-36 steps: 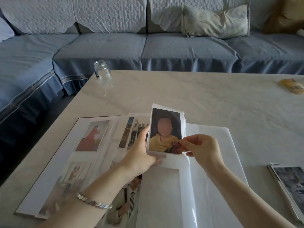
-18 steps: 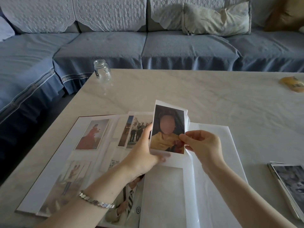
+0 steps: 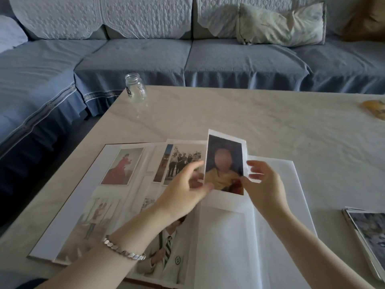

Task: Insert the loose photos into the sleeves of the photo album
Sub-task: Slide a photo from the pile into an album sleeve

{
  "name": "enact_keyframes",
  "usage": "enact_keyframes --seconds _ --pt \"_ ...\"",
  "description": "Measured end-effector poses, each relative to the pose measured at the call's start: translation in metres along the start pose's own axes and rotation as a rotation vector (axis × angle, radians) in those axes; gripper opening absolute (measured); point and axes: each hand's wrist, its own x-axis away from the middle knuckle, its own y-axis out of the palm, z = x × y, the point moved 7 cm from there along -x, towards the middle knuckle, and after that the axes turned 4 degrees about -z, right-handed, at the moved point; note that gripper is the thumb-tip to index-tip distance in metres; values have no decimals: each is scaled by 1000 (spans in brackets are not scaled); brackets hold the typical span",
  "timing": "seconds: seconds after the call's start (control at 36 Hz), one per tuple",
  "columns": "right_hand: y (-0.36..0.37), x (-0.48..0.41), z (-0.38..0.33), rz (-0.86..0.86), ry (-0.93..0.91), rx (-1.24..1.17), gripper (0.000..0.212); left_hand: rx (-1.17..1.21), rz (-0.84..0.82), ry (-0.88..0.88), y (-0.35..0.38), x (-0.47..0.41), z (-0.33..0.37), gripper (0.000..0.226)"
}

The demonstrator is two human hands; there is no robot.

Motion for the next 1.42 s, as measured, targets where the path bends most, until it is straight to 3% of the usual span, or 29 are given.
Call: enact_keyframes --seconds 0.08,0.17,0.28,0.39,0.5,0.61,0.72,0.89,0.97,1.08,1.11,1.19,1.22,1.28,1.31,1.36,1.42 --pt "14 5 0 -108 -51 194 28 -214 211 -22 -34 7 -13 49" --pt "27 11 7 -161 -37 350 18 -362 346 -217 -69 15 -47 58" --pt "39 23 21 -307 138 384 66 -342 323 -410 -88 25 -79 74" --pt "44 34 18 -308 121 411 91 -285 284 -443 -88 27 -82 86" --pt "48 38 16 -307 130 391 104 -257 254 -421 -83 23 -70 87" --pt "46 39 16 -308 116 415 102 -259 189 -431 -72 21 -60 94" --pt "42 41 12 -336 102 252 102 -114 157 -400 -61 21 -50 82" --pt "14 40 3 -392 90 -194 85 203 -10 -153 -17 22 2 21" --pt "-5 37 10 -401 156 -362 70 319 -119 -51 18 19 26 33" --pt "-33 39 18 -373 217 -535 13 326 -240 45 66 11 49 29" --pt "-39 40 22 -376 231 -528 7 306 -270 63 77 8 53 25" --pt "-54 37 38 -333 250 -436 55 177 -356 101 104 0 58 23" --pt "-60 36 42 -287 256 -400 51 69 -383 123 113 -2 56 28" --pt "-69 36 49 -212 261 -323 24 -218 -443 144 131 -5 47 37" --pt "-73 36 55 -183 282 -260 23 -346 -453 149 138 -6 42 39" --pt "-81 33 71 -140 285 -132 46 -527 -441 188 145 -7 37 43" --pt "-92 34 80 -93 236 5 53 -663 -439 248 150 -5 35 45"
